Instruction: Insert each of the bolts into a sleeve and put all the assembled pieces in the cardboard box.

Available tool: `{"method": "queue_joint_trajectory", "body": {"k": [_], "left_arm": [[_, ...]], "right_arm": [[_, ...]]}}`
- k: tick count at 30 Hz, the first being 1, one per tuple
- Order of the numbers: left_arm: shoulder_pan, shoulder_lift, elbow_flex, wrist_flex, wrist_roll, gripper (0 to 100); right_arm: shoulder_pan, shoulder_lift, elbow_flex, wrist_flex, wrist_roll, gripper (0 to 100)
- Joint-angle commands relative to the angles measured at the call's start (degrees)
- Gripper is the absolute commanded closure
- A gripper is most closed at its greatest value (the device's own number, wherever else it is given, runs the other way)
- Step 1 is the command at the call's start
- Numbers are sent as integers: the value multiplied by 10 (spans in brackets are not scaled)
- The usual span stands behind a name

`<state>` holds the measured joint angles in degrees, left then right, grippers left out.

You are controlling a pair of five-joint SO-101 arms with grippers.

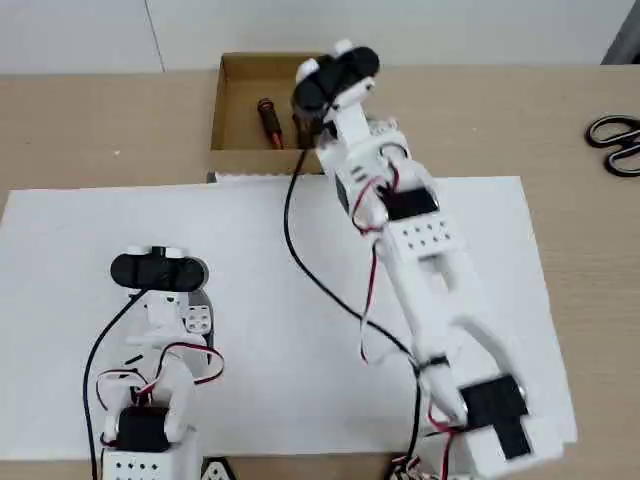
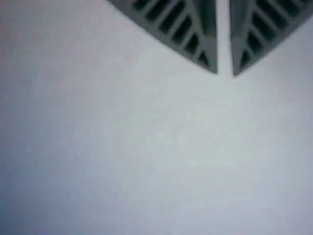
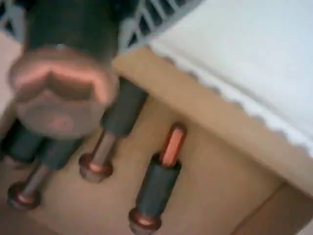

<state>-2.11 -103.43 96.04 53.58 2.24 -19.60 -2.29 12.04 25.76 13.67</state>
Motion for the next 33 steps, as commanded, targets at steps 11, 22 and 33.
{"method": "queue_joint_trajectory", "body": {"k": [11,22,33], "left_arm": [[5,-4,-1,-14,-4,994],[5,-4,-1,-14,-4,993],[6,-4,-1,-14,-4,993]], "right_arm": [[1,393,-476,-19,64,995],[-22,544,-598,-14,164,994],[-28,545,-603,29,162,770]]}}
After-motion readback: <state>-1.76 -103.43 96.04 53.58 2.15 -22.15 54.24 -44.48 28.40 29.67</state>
